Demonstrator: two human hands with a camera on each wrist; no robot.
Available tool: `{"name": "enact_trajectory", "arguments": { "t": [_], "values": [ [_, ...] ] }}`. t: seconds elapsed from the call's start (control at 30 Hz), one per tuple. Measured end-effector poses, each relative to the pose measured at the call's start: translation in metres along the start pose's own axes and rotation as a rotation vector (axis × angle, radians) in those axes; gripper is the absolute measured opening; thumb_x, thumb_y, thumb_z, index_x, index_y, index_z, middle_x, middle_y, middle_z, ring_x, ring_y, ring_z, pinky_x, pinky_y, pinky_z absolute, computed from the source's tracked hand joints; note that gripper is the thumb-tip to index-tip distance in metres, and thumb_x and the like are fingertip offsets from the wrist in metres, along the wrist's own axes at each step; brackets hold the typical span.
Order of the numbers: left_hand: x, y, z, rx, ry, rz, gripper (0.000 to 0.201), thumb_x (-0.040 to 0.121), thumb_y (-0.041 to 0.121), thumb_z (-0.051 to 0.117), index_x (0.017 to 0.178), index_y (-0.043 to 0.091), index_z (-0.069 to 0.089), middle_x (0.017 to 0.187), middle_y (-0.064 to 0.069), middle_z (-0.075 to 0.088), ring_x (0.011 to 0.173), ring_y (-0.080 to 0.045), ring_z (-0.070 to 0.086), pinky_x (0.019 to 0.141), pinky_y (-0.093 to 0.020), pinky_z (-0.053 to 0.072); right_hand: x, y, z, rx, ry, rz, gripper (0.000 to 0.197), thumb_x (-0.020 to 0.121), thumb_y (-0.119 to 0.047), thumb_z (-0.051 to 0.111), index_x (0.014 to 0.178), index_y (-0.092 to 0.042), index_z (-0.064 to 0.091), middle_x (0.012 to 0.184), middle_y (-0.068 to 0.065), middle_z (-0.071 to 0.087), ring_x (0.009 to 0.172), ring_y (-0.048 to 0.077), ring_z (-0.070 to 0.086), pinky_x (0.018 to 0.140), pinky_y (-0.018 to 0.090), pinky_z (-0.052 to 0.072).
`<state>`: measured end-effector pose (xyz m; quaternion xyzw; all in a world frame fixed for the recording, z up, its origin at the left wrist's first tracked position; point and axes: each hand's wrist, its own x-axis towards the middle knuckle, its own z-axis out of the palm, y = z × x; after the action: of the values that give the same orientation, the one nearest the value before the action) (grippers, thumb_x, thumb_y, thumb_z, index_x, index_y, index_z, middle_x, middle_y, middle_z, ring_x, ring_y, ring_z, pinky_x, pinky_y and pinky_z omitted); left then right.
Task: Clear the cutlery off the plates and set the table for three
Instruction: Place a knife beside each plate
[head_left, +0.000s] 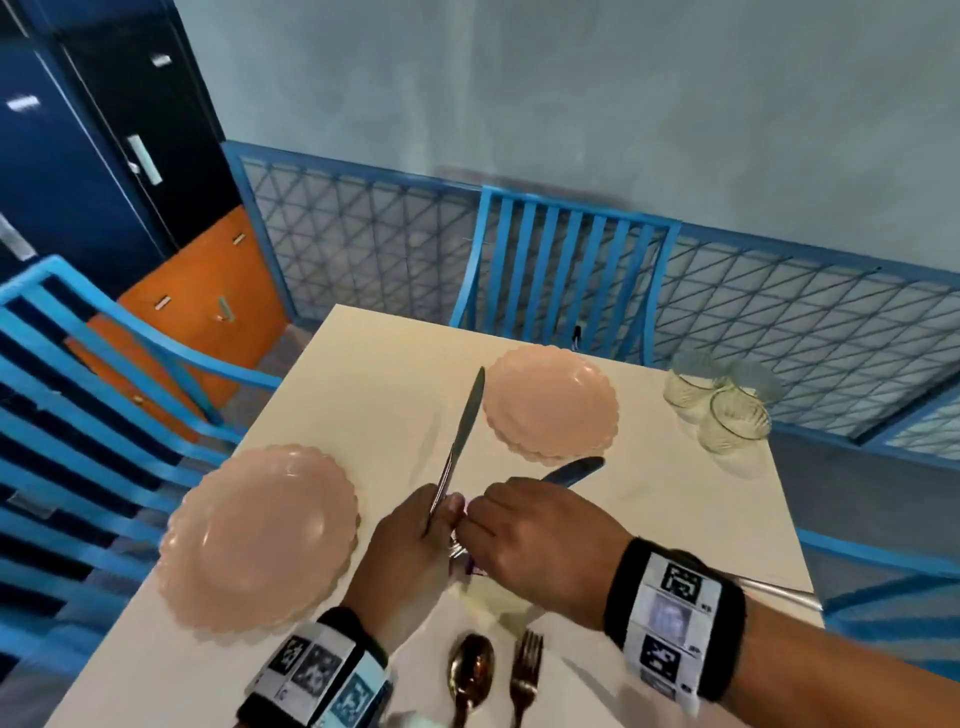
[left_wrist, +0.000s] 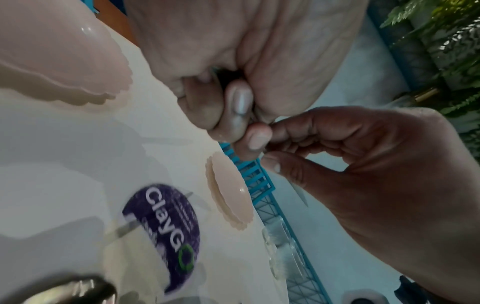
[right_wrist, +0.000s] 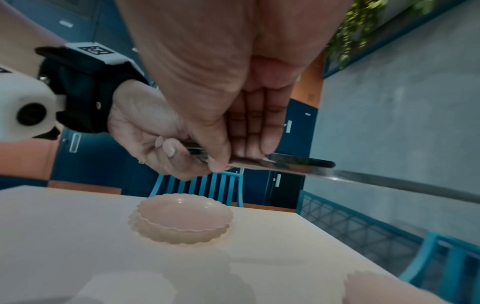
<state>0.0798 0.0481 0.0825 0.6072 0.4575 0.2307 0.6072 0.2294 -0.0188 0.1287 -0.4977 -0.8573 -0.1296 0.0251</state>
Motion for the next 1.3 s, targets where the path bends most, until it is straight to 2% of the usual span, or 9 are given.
{"name": "enact_trajectory", "arguments": {
  "t": [0.1,0.17,0.23,0.3,0.4,0.5,0.6,0.7,1.3],
  "values": [
    [0.03,0.004,-0.03,-0.106,-0.001,0.014,0.035,0.106,0.03,0.046,0.078,0.01,0.051,0.058,-0.004,0.05,0.043,-0.017,0.047,0.043,-0.028,0.036,0.04,0.013,0.007,0.056,-0.088,0.022,0.005,0.078,-0.01,0.072,0.08,-0.012,0.068,0.069,0.003,0.061,0.06,0.023,0.059,0.051,0.032,0.048],
    [0.051,0.009,-0.048,-0.101,0.037,0.038,0.037,0.107,0.034,0.042,0.084,0.007,0.051,0.056,-0.015,0.062,0.033,-0.018,0.041,0.038,-0.023,0.029,0.066,0.023,0.015,0.139,-0.151,0.099,0.007,0.079,-0.006,0.071,0.081,-0.01,0.066,0.071,0.006,0.062,0.061,0.028,0.061,0.047,0.035,0.05],
    [0.073,0.012,-0.063,-0.096,0.108,0.054,0.037,0.108,0.036,0.037,0.085,0.008,0.048,0.061,-0.022,0.07,0.03,-0.018,0.037,0.034,-0.022,0.028,0.089,0.034,0.025,0.184,-0.261,0.227,0.005,0.09,-0.011,0.062,0.092,-0.012,0.066,0.084,0.007,0.064,0.073,0.029,0.064,0.055,0.038,0.053],
    [0.093,0.015,-0.077,-0.138,0.22,0.048,0.037,0.109,0.036,0.035,0.084,0.011,0.046,0.065,-0.017,0.073,0.029,-0.021,0.04,0.031,-0.02,0.027,0.106,0.05,0.042,0.247,-0.344,0.416,0.015,0.097,-0.02,0.053,0.104,-0.016,0.066,0.097,0.004,0.066,0.084,0.028,0.064,0.067,0.039,0.054],
    [0.12,0.011,-0.091,-0.099,0.341,0.029,0.039,0.109,0.039,0.033,0.084,0.014,0.048,0.066,-0.007,0.071,0.038,-0.022,0.043,0.037,-0.02,0.03,0.124,0.081,0.077,0.412,-0.291,0.76,0.019,0.093,-0.026,0.061,0.104,-0.016,0.072,0.097,0.005,0.072,0.087,0.026,0.066,0.077,0.038,0.056],
    [0.145,-0.002,-0.089,-0.037,0.272,0.046,0.039,0.106,0.038,0.038,0.075,0.02,0.053,0.065,0.001,0.052,0.055,-0.02,0.038,0.05,-0.031,0.029,0.147,0.113,0.114,0.517,-0.235,1.076,0.022,0.086,-0.026,0.069,0.092,-0.006,0.072,0.094,0.011,0.073,0.087,0.029,0.068,0.074,0.033,0.056],
    [0.162,-0.003,-0.077,-0.104,0.136,0.024,0.038,0.105,0.034,0.04,0.075,0.021,0.059,0.059,0.006,0.045,0.046,-0.012,0.035,0.047,-0.028,0.026,0.175,0.135,0.139,0.528,-0.197,1.241,0.018,0.089,-0.023,0.069,0.089,-0.006,0.066,0.101,0.017,0.072,0.093,0.034,0.068,0.067,0.031,0.049],
    [0.174,0.007,-0.072,-0.245,0.048,-0.056,0.038,0.108,0.026,0.038,0.083,0.014,0.063,0.052,0.008,0.04,0.035,-0.005,0.026,0.04,-0.015,0.018,0.196,0.151,0.162,0.524,-0.178,1.292,0.022,0.096,-0.015,0.059,0.115,-0.004,0.065,0.117,0.017,0.066,0.11,0.034,0.064,0.084,0.035,0.053],
    [0.184,-0.011,-0.064,-0.239,-0.013,-0.118,0.041,0.109,0.022,0.036,0.093,0.003,0.068,0.049,0.005,0.036,0.034,-0.003,0.028,0.035,-0.014,0.024,0.212,0.163,0.19,0.362,-0.227,1.288,0.021,0.093,0.0,0.056,0.111,-0.003,0.067,0.118,0.014,0.067,0.109,0.031,0.067,0.087,0.036,0.055]
  ]
}}
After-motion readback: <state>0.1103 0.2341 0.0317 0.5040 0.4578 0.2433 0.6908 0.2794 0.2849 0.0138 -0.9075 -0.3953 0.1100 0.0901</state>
